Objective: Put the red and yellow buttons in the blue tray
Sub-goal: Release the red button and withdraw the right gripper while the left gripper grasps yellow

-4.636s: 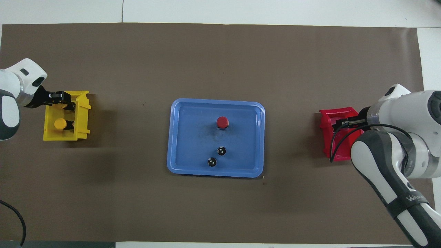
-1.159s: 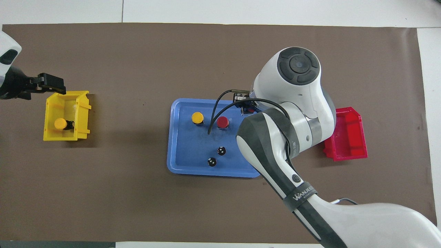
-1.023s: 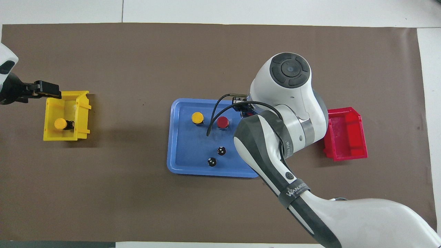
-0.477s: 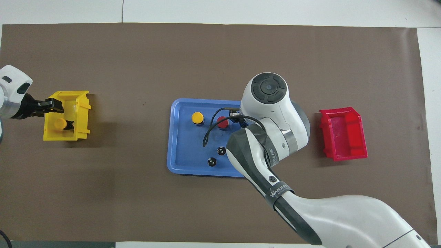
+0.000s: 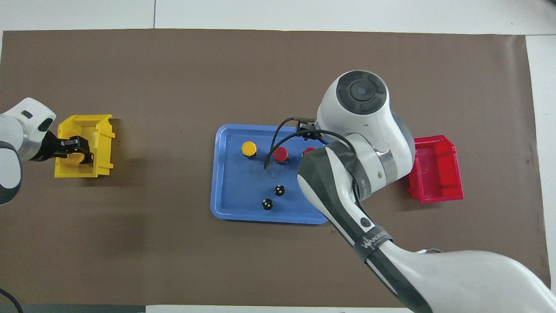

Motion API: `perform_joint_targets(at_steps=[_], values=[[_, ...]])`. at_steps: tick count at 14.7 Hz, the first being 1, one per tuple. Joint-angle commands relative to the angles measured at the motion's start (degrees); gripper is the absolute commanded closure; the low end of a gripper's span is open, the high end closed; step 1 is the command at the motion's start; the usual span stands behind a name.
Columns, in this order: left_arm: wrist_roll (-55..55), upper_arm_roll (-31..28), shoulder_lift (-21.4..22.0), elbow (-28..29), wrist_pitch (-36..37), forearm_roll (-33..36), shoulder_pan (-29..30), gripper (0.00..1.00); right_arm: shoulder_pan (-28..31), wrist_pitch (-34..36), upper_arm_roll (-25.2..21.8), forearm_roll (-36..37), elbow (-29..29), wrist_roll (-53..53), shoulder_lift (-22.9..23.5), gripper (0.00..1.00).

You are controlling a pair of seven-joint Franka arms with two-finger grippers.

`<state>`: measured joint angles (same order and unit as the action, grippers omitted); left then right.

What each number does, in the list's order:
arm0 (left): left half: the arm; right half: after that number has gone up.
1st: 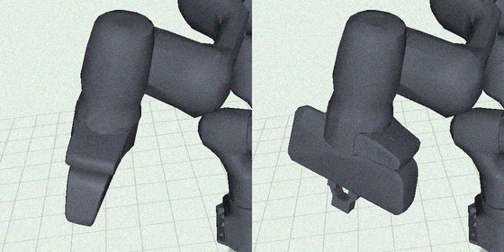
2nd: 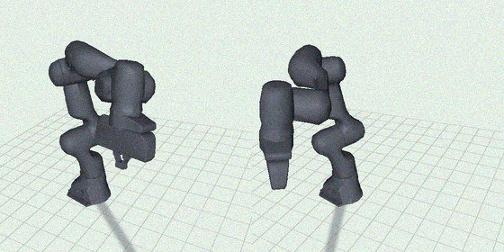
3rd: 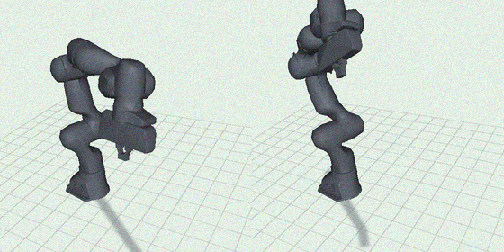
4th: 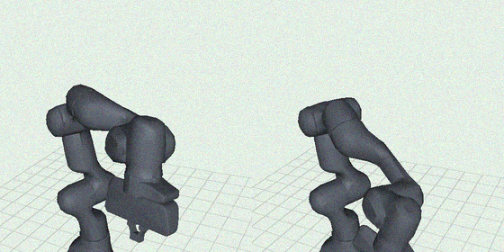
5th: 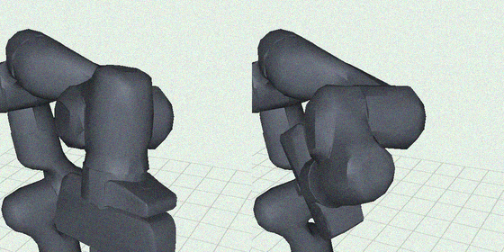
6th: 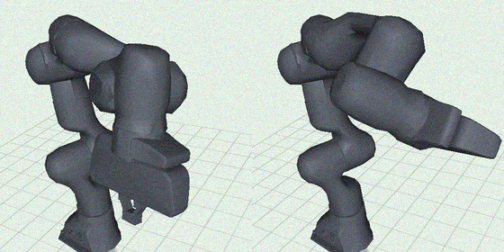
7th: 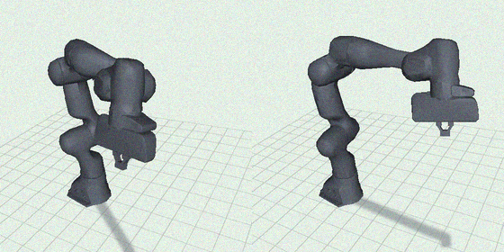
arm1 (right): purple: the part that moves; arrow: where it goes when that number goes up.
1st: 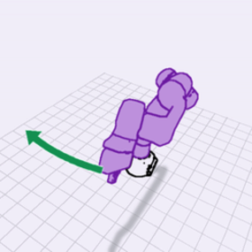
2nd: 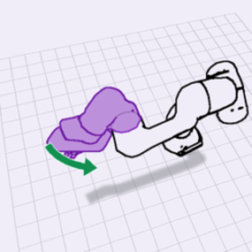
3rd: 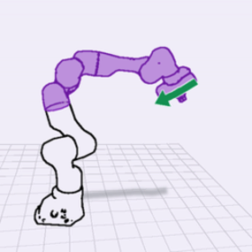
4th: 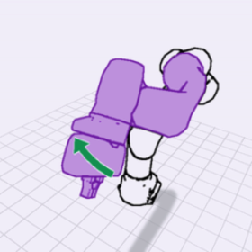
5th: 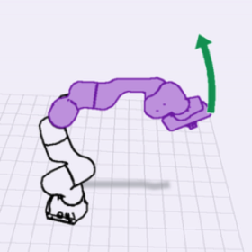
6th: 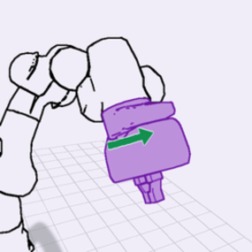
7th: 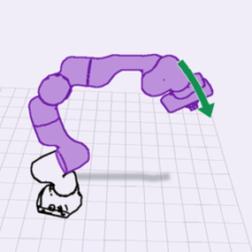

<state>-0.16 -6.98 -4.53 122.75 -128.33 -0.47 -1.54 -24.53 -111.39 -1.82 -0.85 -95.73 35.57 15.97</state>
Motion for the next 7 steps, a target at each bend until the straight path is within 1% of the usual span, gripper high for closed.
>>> perform_joint_targets(at_steps=[1,2,4,6,7], values=[[-1.25,0.57,1.63,2.4,-1.66,-0.67,0.84,0.41,7.46,8.62,0.5,0.24,2.92,-7.68,-6.28,0.0],[-1.16,0.57,1.63,2.4,-1.66,-0.76,0.84,0.45,9.66,10.48,0.59,0.24,3.01,-9.97,-8.57,0.0],[-1.16,0.57,1.63,2.49,-1.66,-0.76,0.93,0.47,13.18,14.34,0.59,0.24,3.01,-13.67,-12.97,0.0],[-1.16,0.57,1.63,2.49,-1.66,-0.76,0.93,0.49,17.22,18.56,0.41,0.33,4.4,-18.32,-15.44,0.0],[-1.16,0.57,1.63,2.49,-1.75,-0.76,0.93,0.55,19.59,21.54,0.5,0.33,5.98,-21.39,-15.53,0.0]])
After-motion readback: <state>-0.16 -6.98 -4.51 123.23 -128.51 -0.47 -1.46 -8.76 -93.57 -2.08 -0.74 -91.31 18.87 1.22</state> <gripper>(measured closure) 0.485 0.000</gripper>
